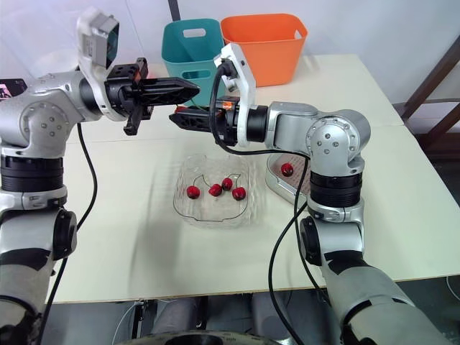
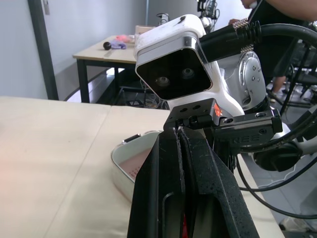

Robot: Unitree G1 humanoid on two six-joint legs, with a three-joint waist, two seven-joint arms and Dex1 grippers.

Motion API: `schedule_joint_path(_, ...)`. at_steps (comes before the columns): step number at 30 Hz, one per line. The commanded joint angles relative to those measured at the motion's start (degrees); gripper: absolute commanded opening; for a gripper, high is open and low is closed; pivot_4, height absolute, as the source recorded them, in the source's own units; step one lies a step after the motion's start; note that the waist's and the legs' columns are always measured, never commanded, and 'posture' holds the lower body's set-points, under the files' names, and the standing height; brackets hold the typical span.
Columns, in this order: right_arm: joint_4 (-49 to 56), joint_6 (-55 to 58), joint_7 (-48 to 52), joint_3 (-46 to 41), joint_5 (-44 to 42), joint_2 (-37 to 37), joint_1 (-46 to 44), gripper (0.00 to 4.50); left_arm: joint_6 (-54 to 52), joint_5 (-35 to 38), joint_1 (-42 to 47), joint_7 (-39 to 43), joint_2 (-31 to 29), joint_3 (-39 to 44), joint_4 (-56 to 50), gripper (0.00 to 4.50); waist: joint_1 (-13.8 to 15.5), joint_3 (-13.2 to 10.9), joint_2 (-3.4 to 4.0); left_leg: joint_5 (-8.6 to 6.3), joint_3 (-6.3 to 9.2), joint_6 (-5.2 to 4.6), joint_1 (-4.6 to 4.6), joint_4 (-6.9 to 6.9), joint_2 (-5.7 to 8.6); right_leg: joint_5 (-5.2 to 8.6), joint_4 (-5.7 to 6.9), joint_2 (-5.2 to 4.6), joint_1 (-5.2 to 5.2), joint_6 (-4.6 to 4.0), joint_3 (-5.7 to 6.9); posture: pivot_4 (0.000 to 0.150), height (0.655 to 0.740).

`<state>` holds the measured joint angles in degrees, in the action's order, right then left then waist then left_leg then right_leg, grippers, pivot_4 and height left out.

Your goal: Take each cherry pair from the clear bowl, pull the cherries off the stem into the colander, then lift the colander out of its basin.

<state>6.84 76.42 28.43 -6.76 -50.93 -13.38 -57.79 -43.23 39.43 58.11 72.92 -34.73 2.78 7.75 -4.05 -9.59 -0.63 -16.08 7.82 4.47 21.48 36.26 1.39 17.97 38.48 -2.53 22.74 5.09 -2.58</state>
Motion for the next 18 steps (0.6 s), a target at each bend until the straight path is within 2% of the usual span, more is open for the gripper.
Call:
schedule_joint_path(1, 1.6, -0.8, 0.1, 0.4, -0.8, 0.0, -1.0, 0.43, 0.6, 0.8, 0.6, 0.0, -0.6, 1.5, -1.3, 0.00, 0.0, 0.0, 0.00, 0.00, 0.00, 0.00, 0.00, 0.00, 0.00, 0.00, 0.00, 0.00, 0.00, 0.00, 0.00, 0.150, 0.7400)
schedule_joint_path(18, 6.5, -0.9, 1.0, 6.1, 1.2, -6.3, 5.7, 0.43, 1.0, 1.1, 2.3, -0.4, 0.0, 2.2, 1.0, 0.00, 0.0, 0.0, 0.00, 0.00, 0.00, 0.00, 0.00, 0.00, -0.01, 0.00, -0.01, 0.01, -0.01, 0.00, 0.00, 0.150, 0.7400)
